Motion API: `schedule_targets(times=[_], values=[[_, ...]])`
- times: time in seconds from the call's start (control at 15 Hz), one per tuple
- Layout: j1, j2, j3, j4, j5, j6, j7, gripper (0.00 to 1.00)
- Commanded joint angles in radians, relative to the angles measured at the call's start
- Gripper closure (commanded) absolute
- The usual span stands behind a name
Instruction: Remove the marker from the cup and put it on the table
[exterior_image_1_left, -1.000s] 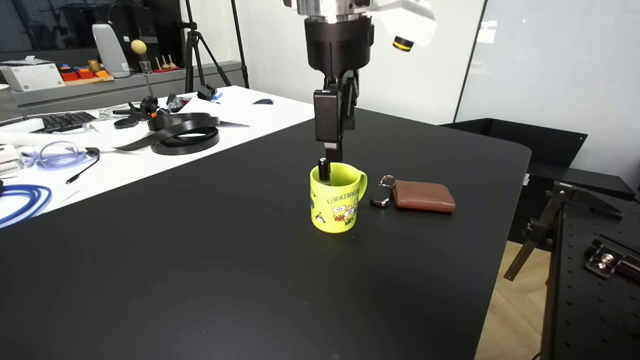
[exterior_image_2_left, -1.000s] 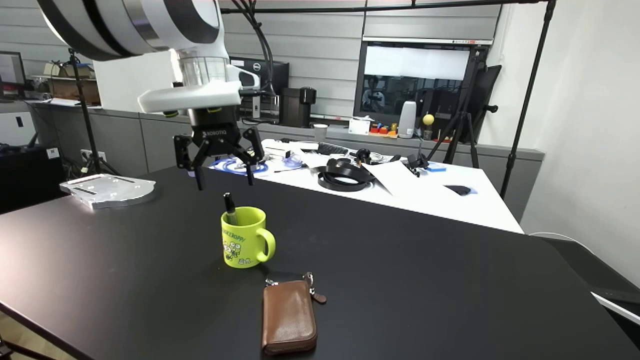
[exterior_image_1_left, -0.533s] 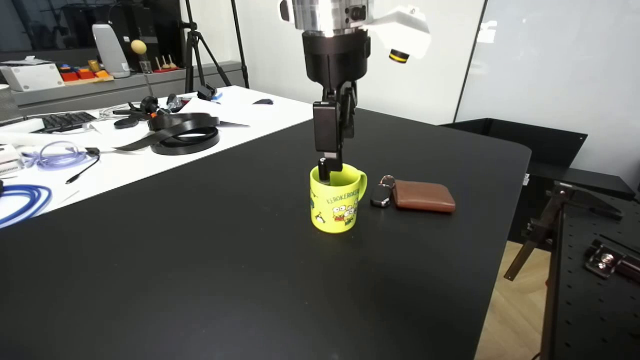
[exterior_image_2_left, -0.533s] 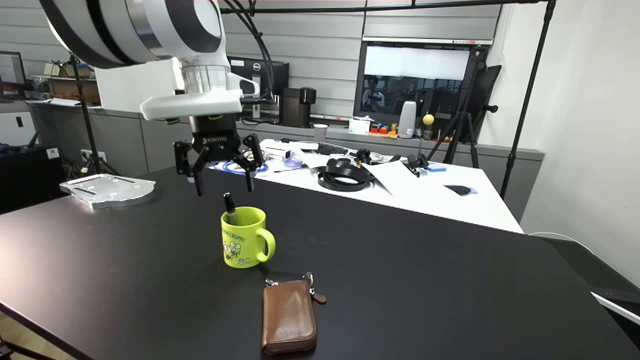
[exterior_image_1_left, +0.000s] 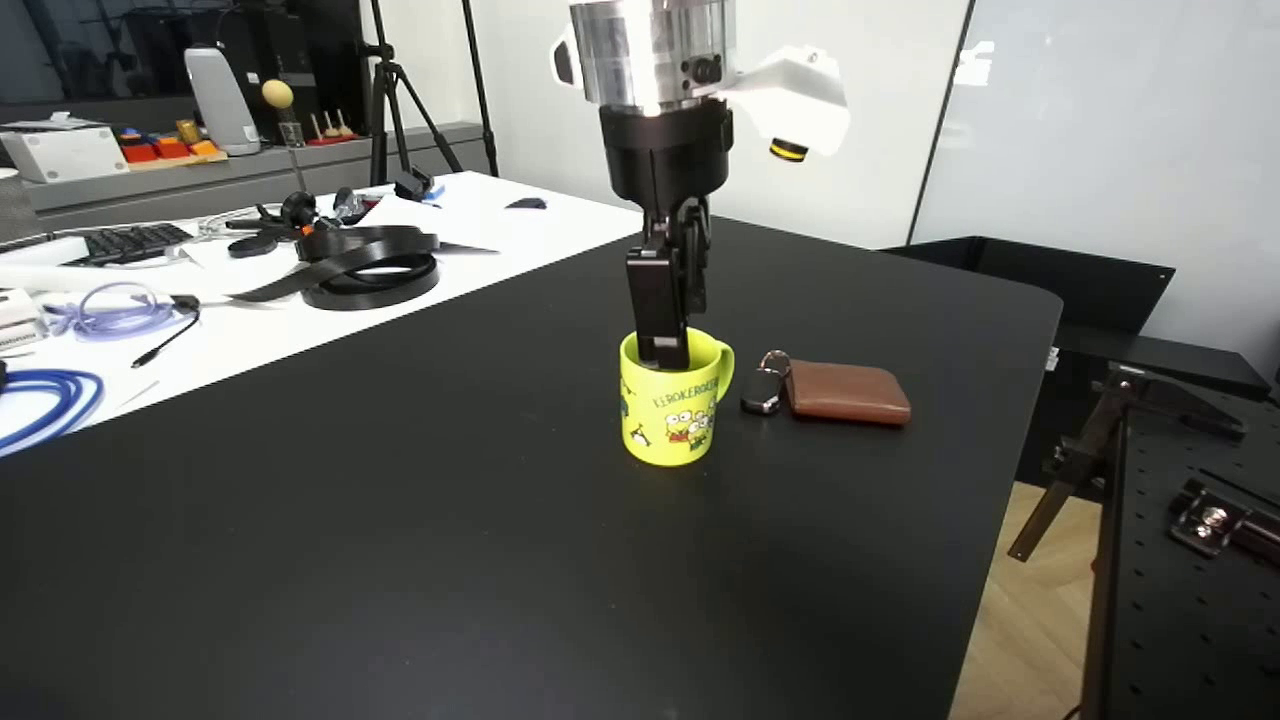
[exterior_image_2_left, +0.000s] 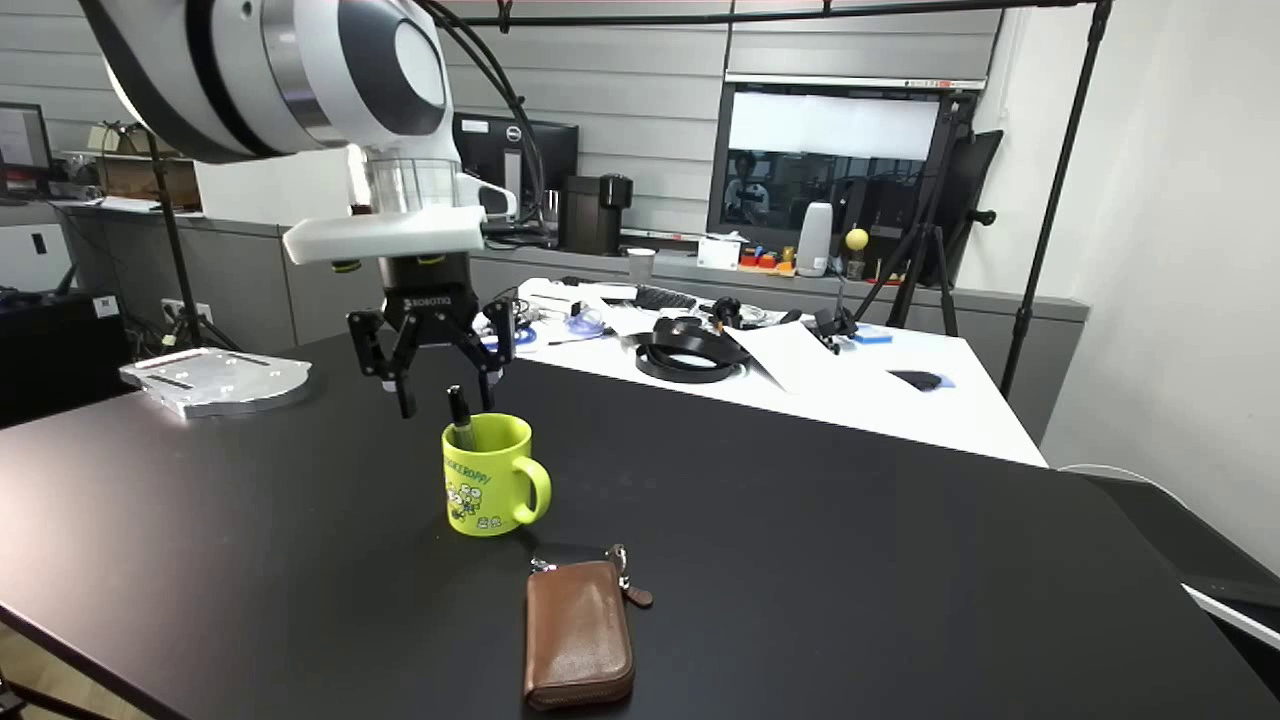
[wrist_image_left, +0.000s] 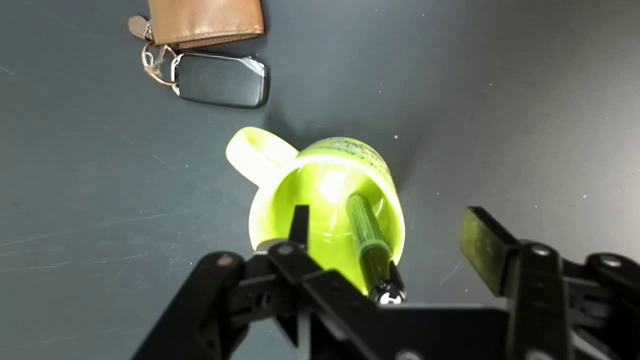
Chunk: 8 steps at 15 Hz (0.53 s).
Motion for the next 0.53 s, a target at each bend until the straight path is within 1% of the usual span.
schedule_targets(times=[0.0,0.13,0.4,0.47], values=[[0.015,0.040,-0.026,0.044,-0.039,0.001,0.031,0.54],[0.018,0.061,-0.032,0.064,-0.052,0.004,0.030,0.66],[0.025,0.102,-0.037,0.103,-0.063,0.016,0.026,0.94],[0.027,0.113,-0.037,0.114,-0.061,0.018,0.023,0.98]])
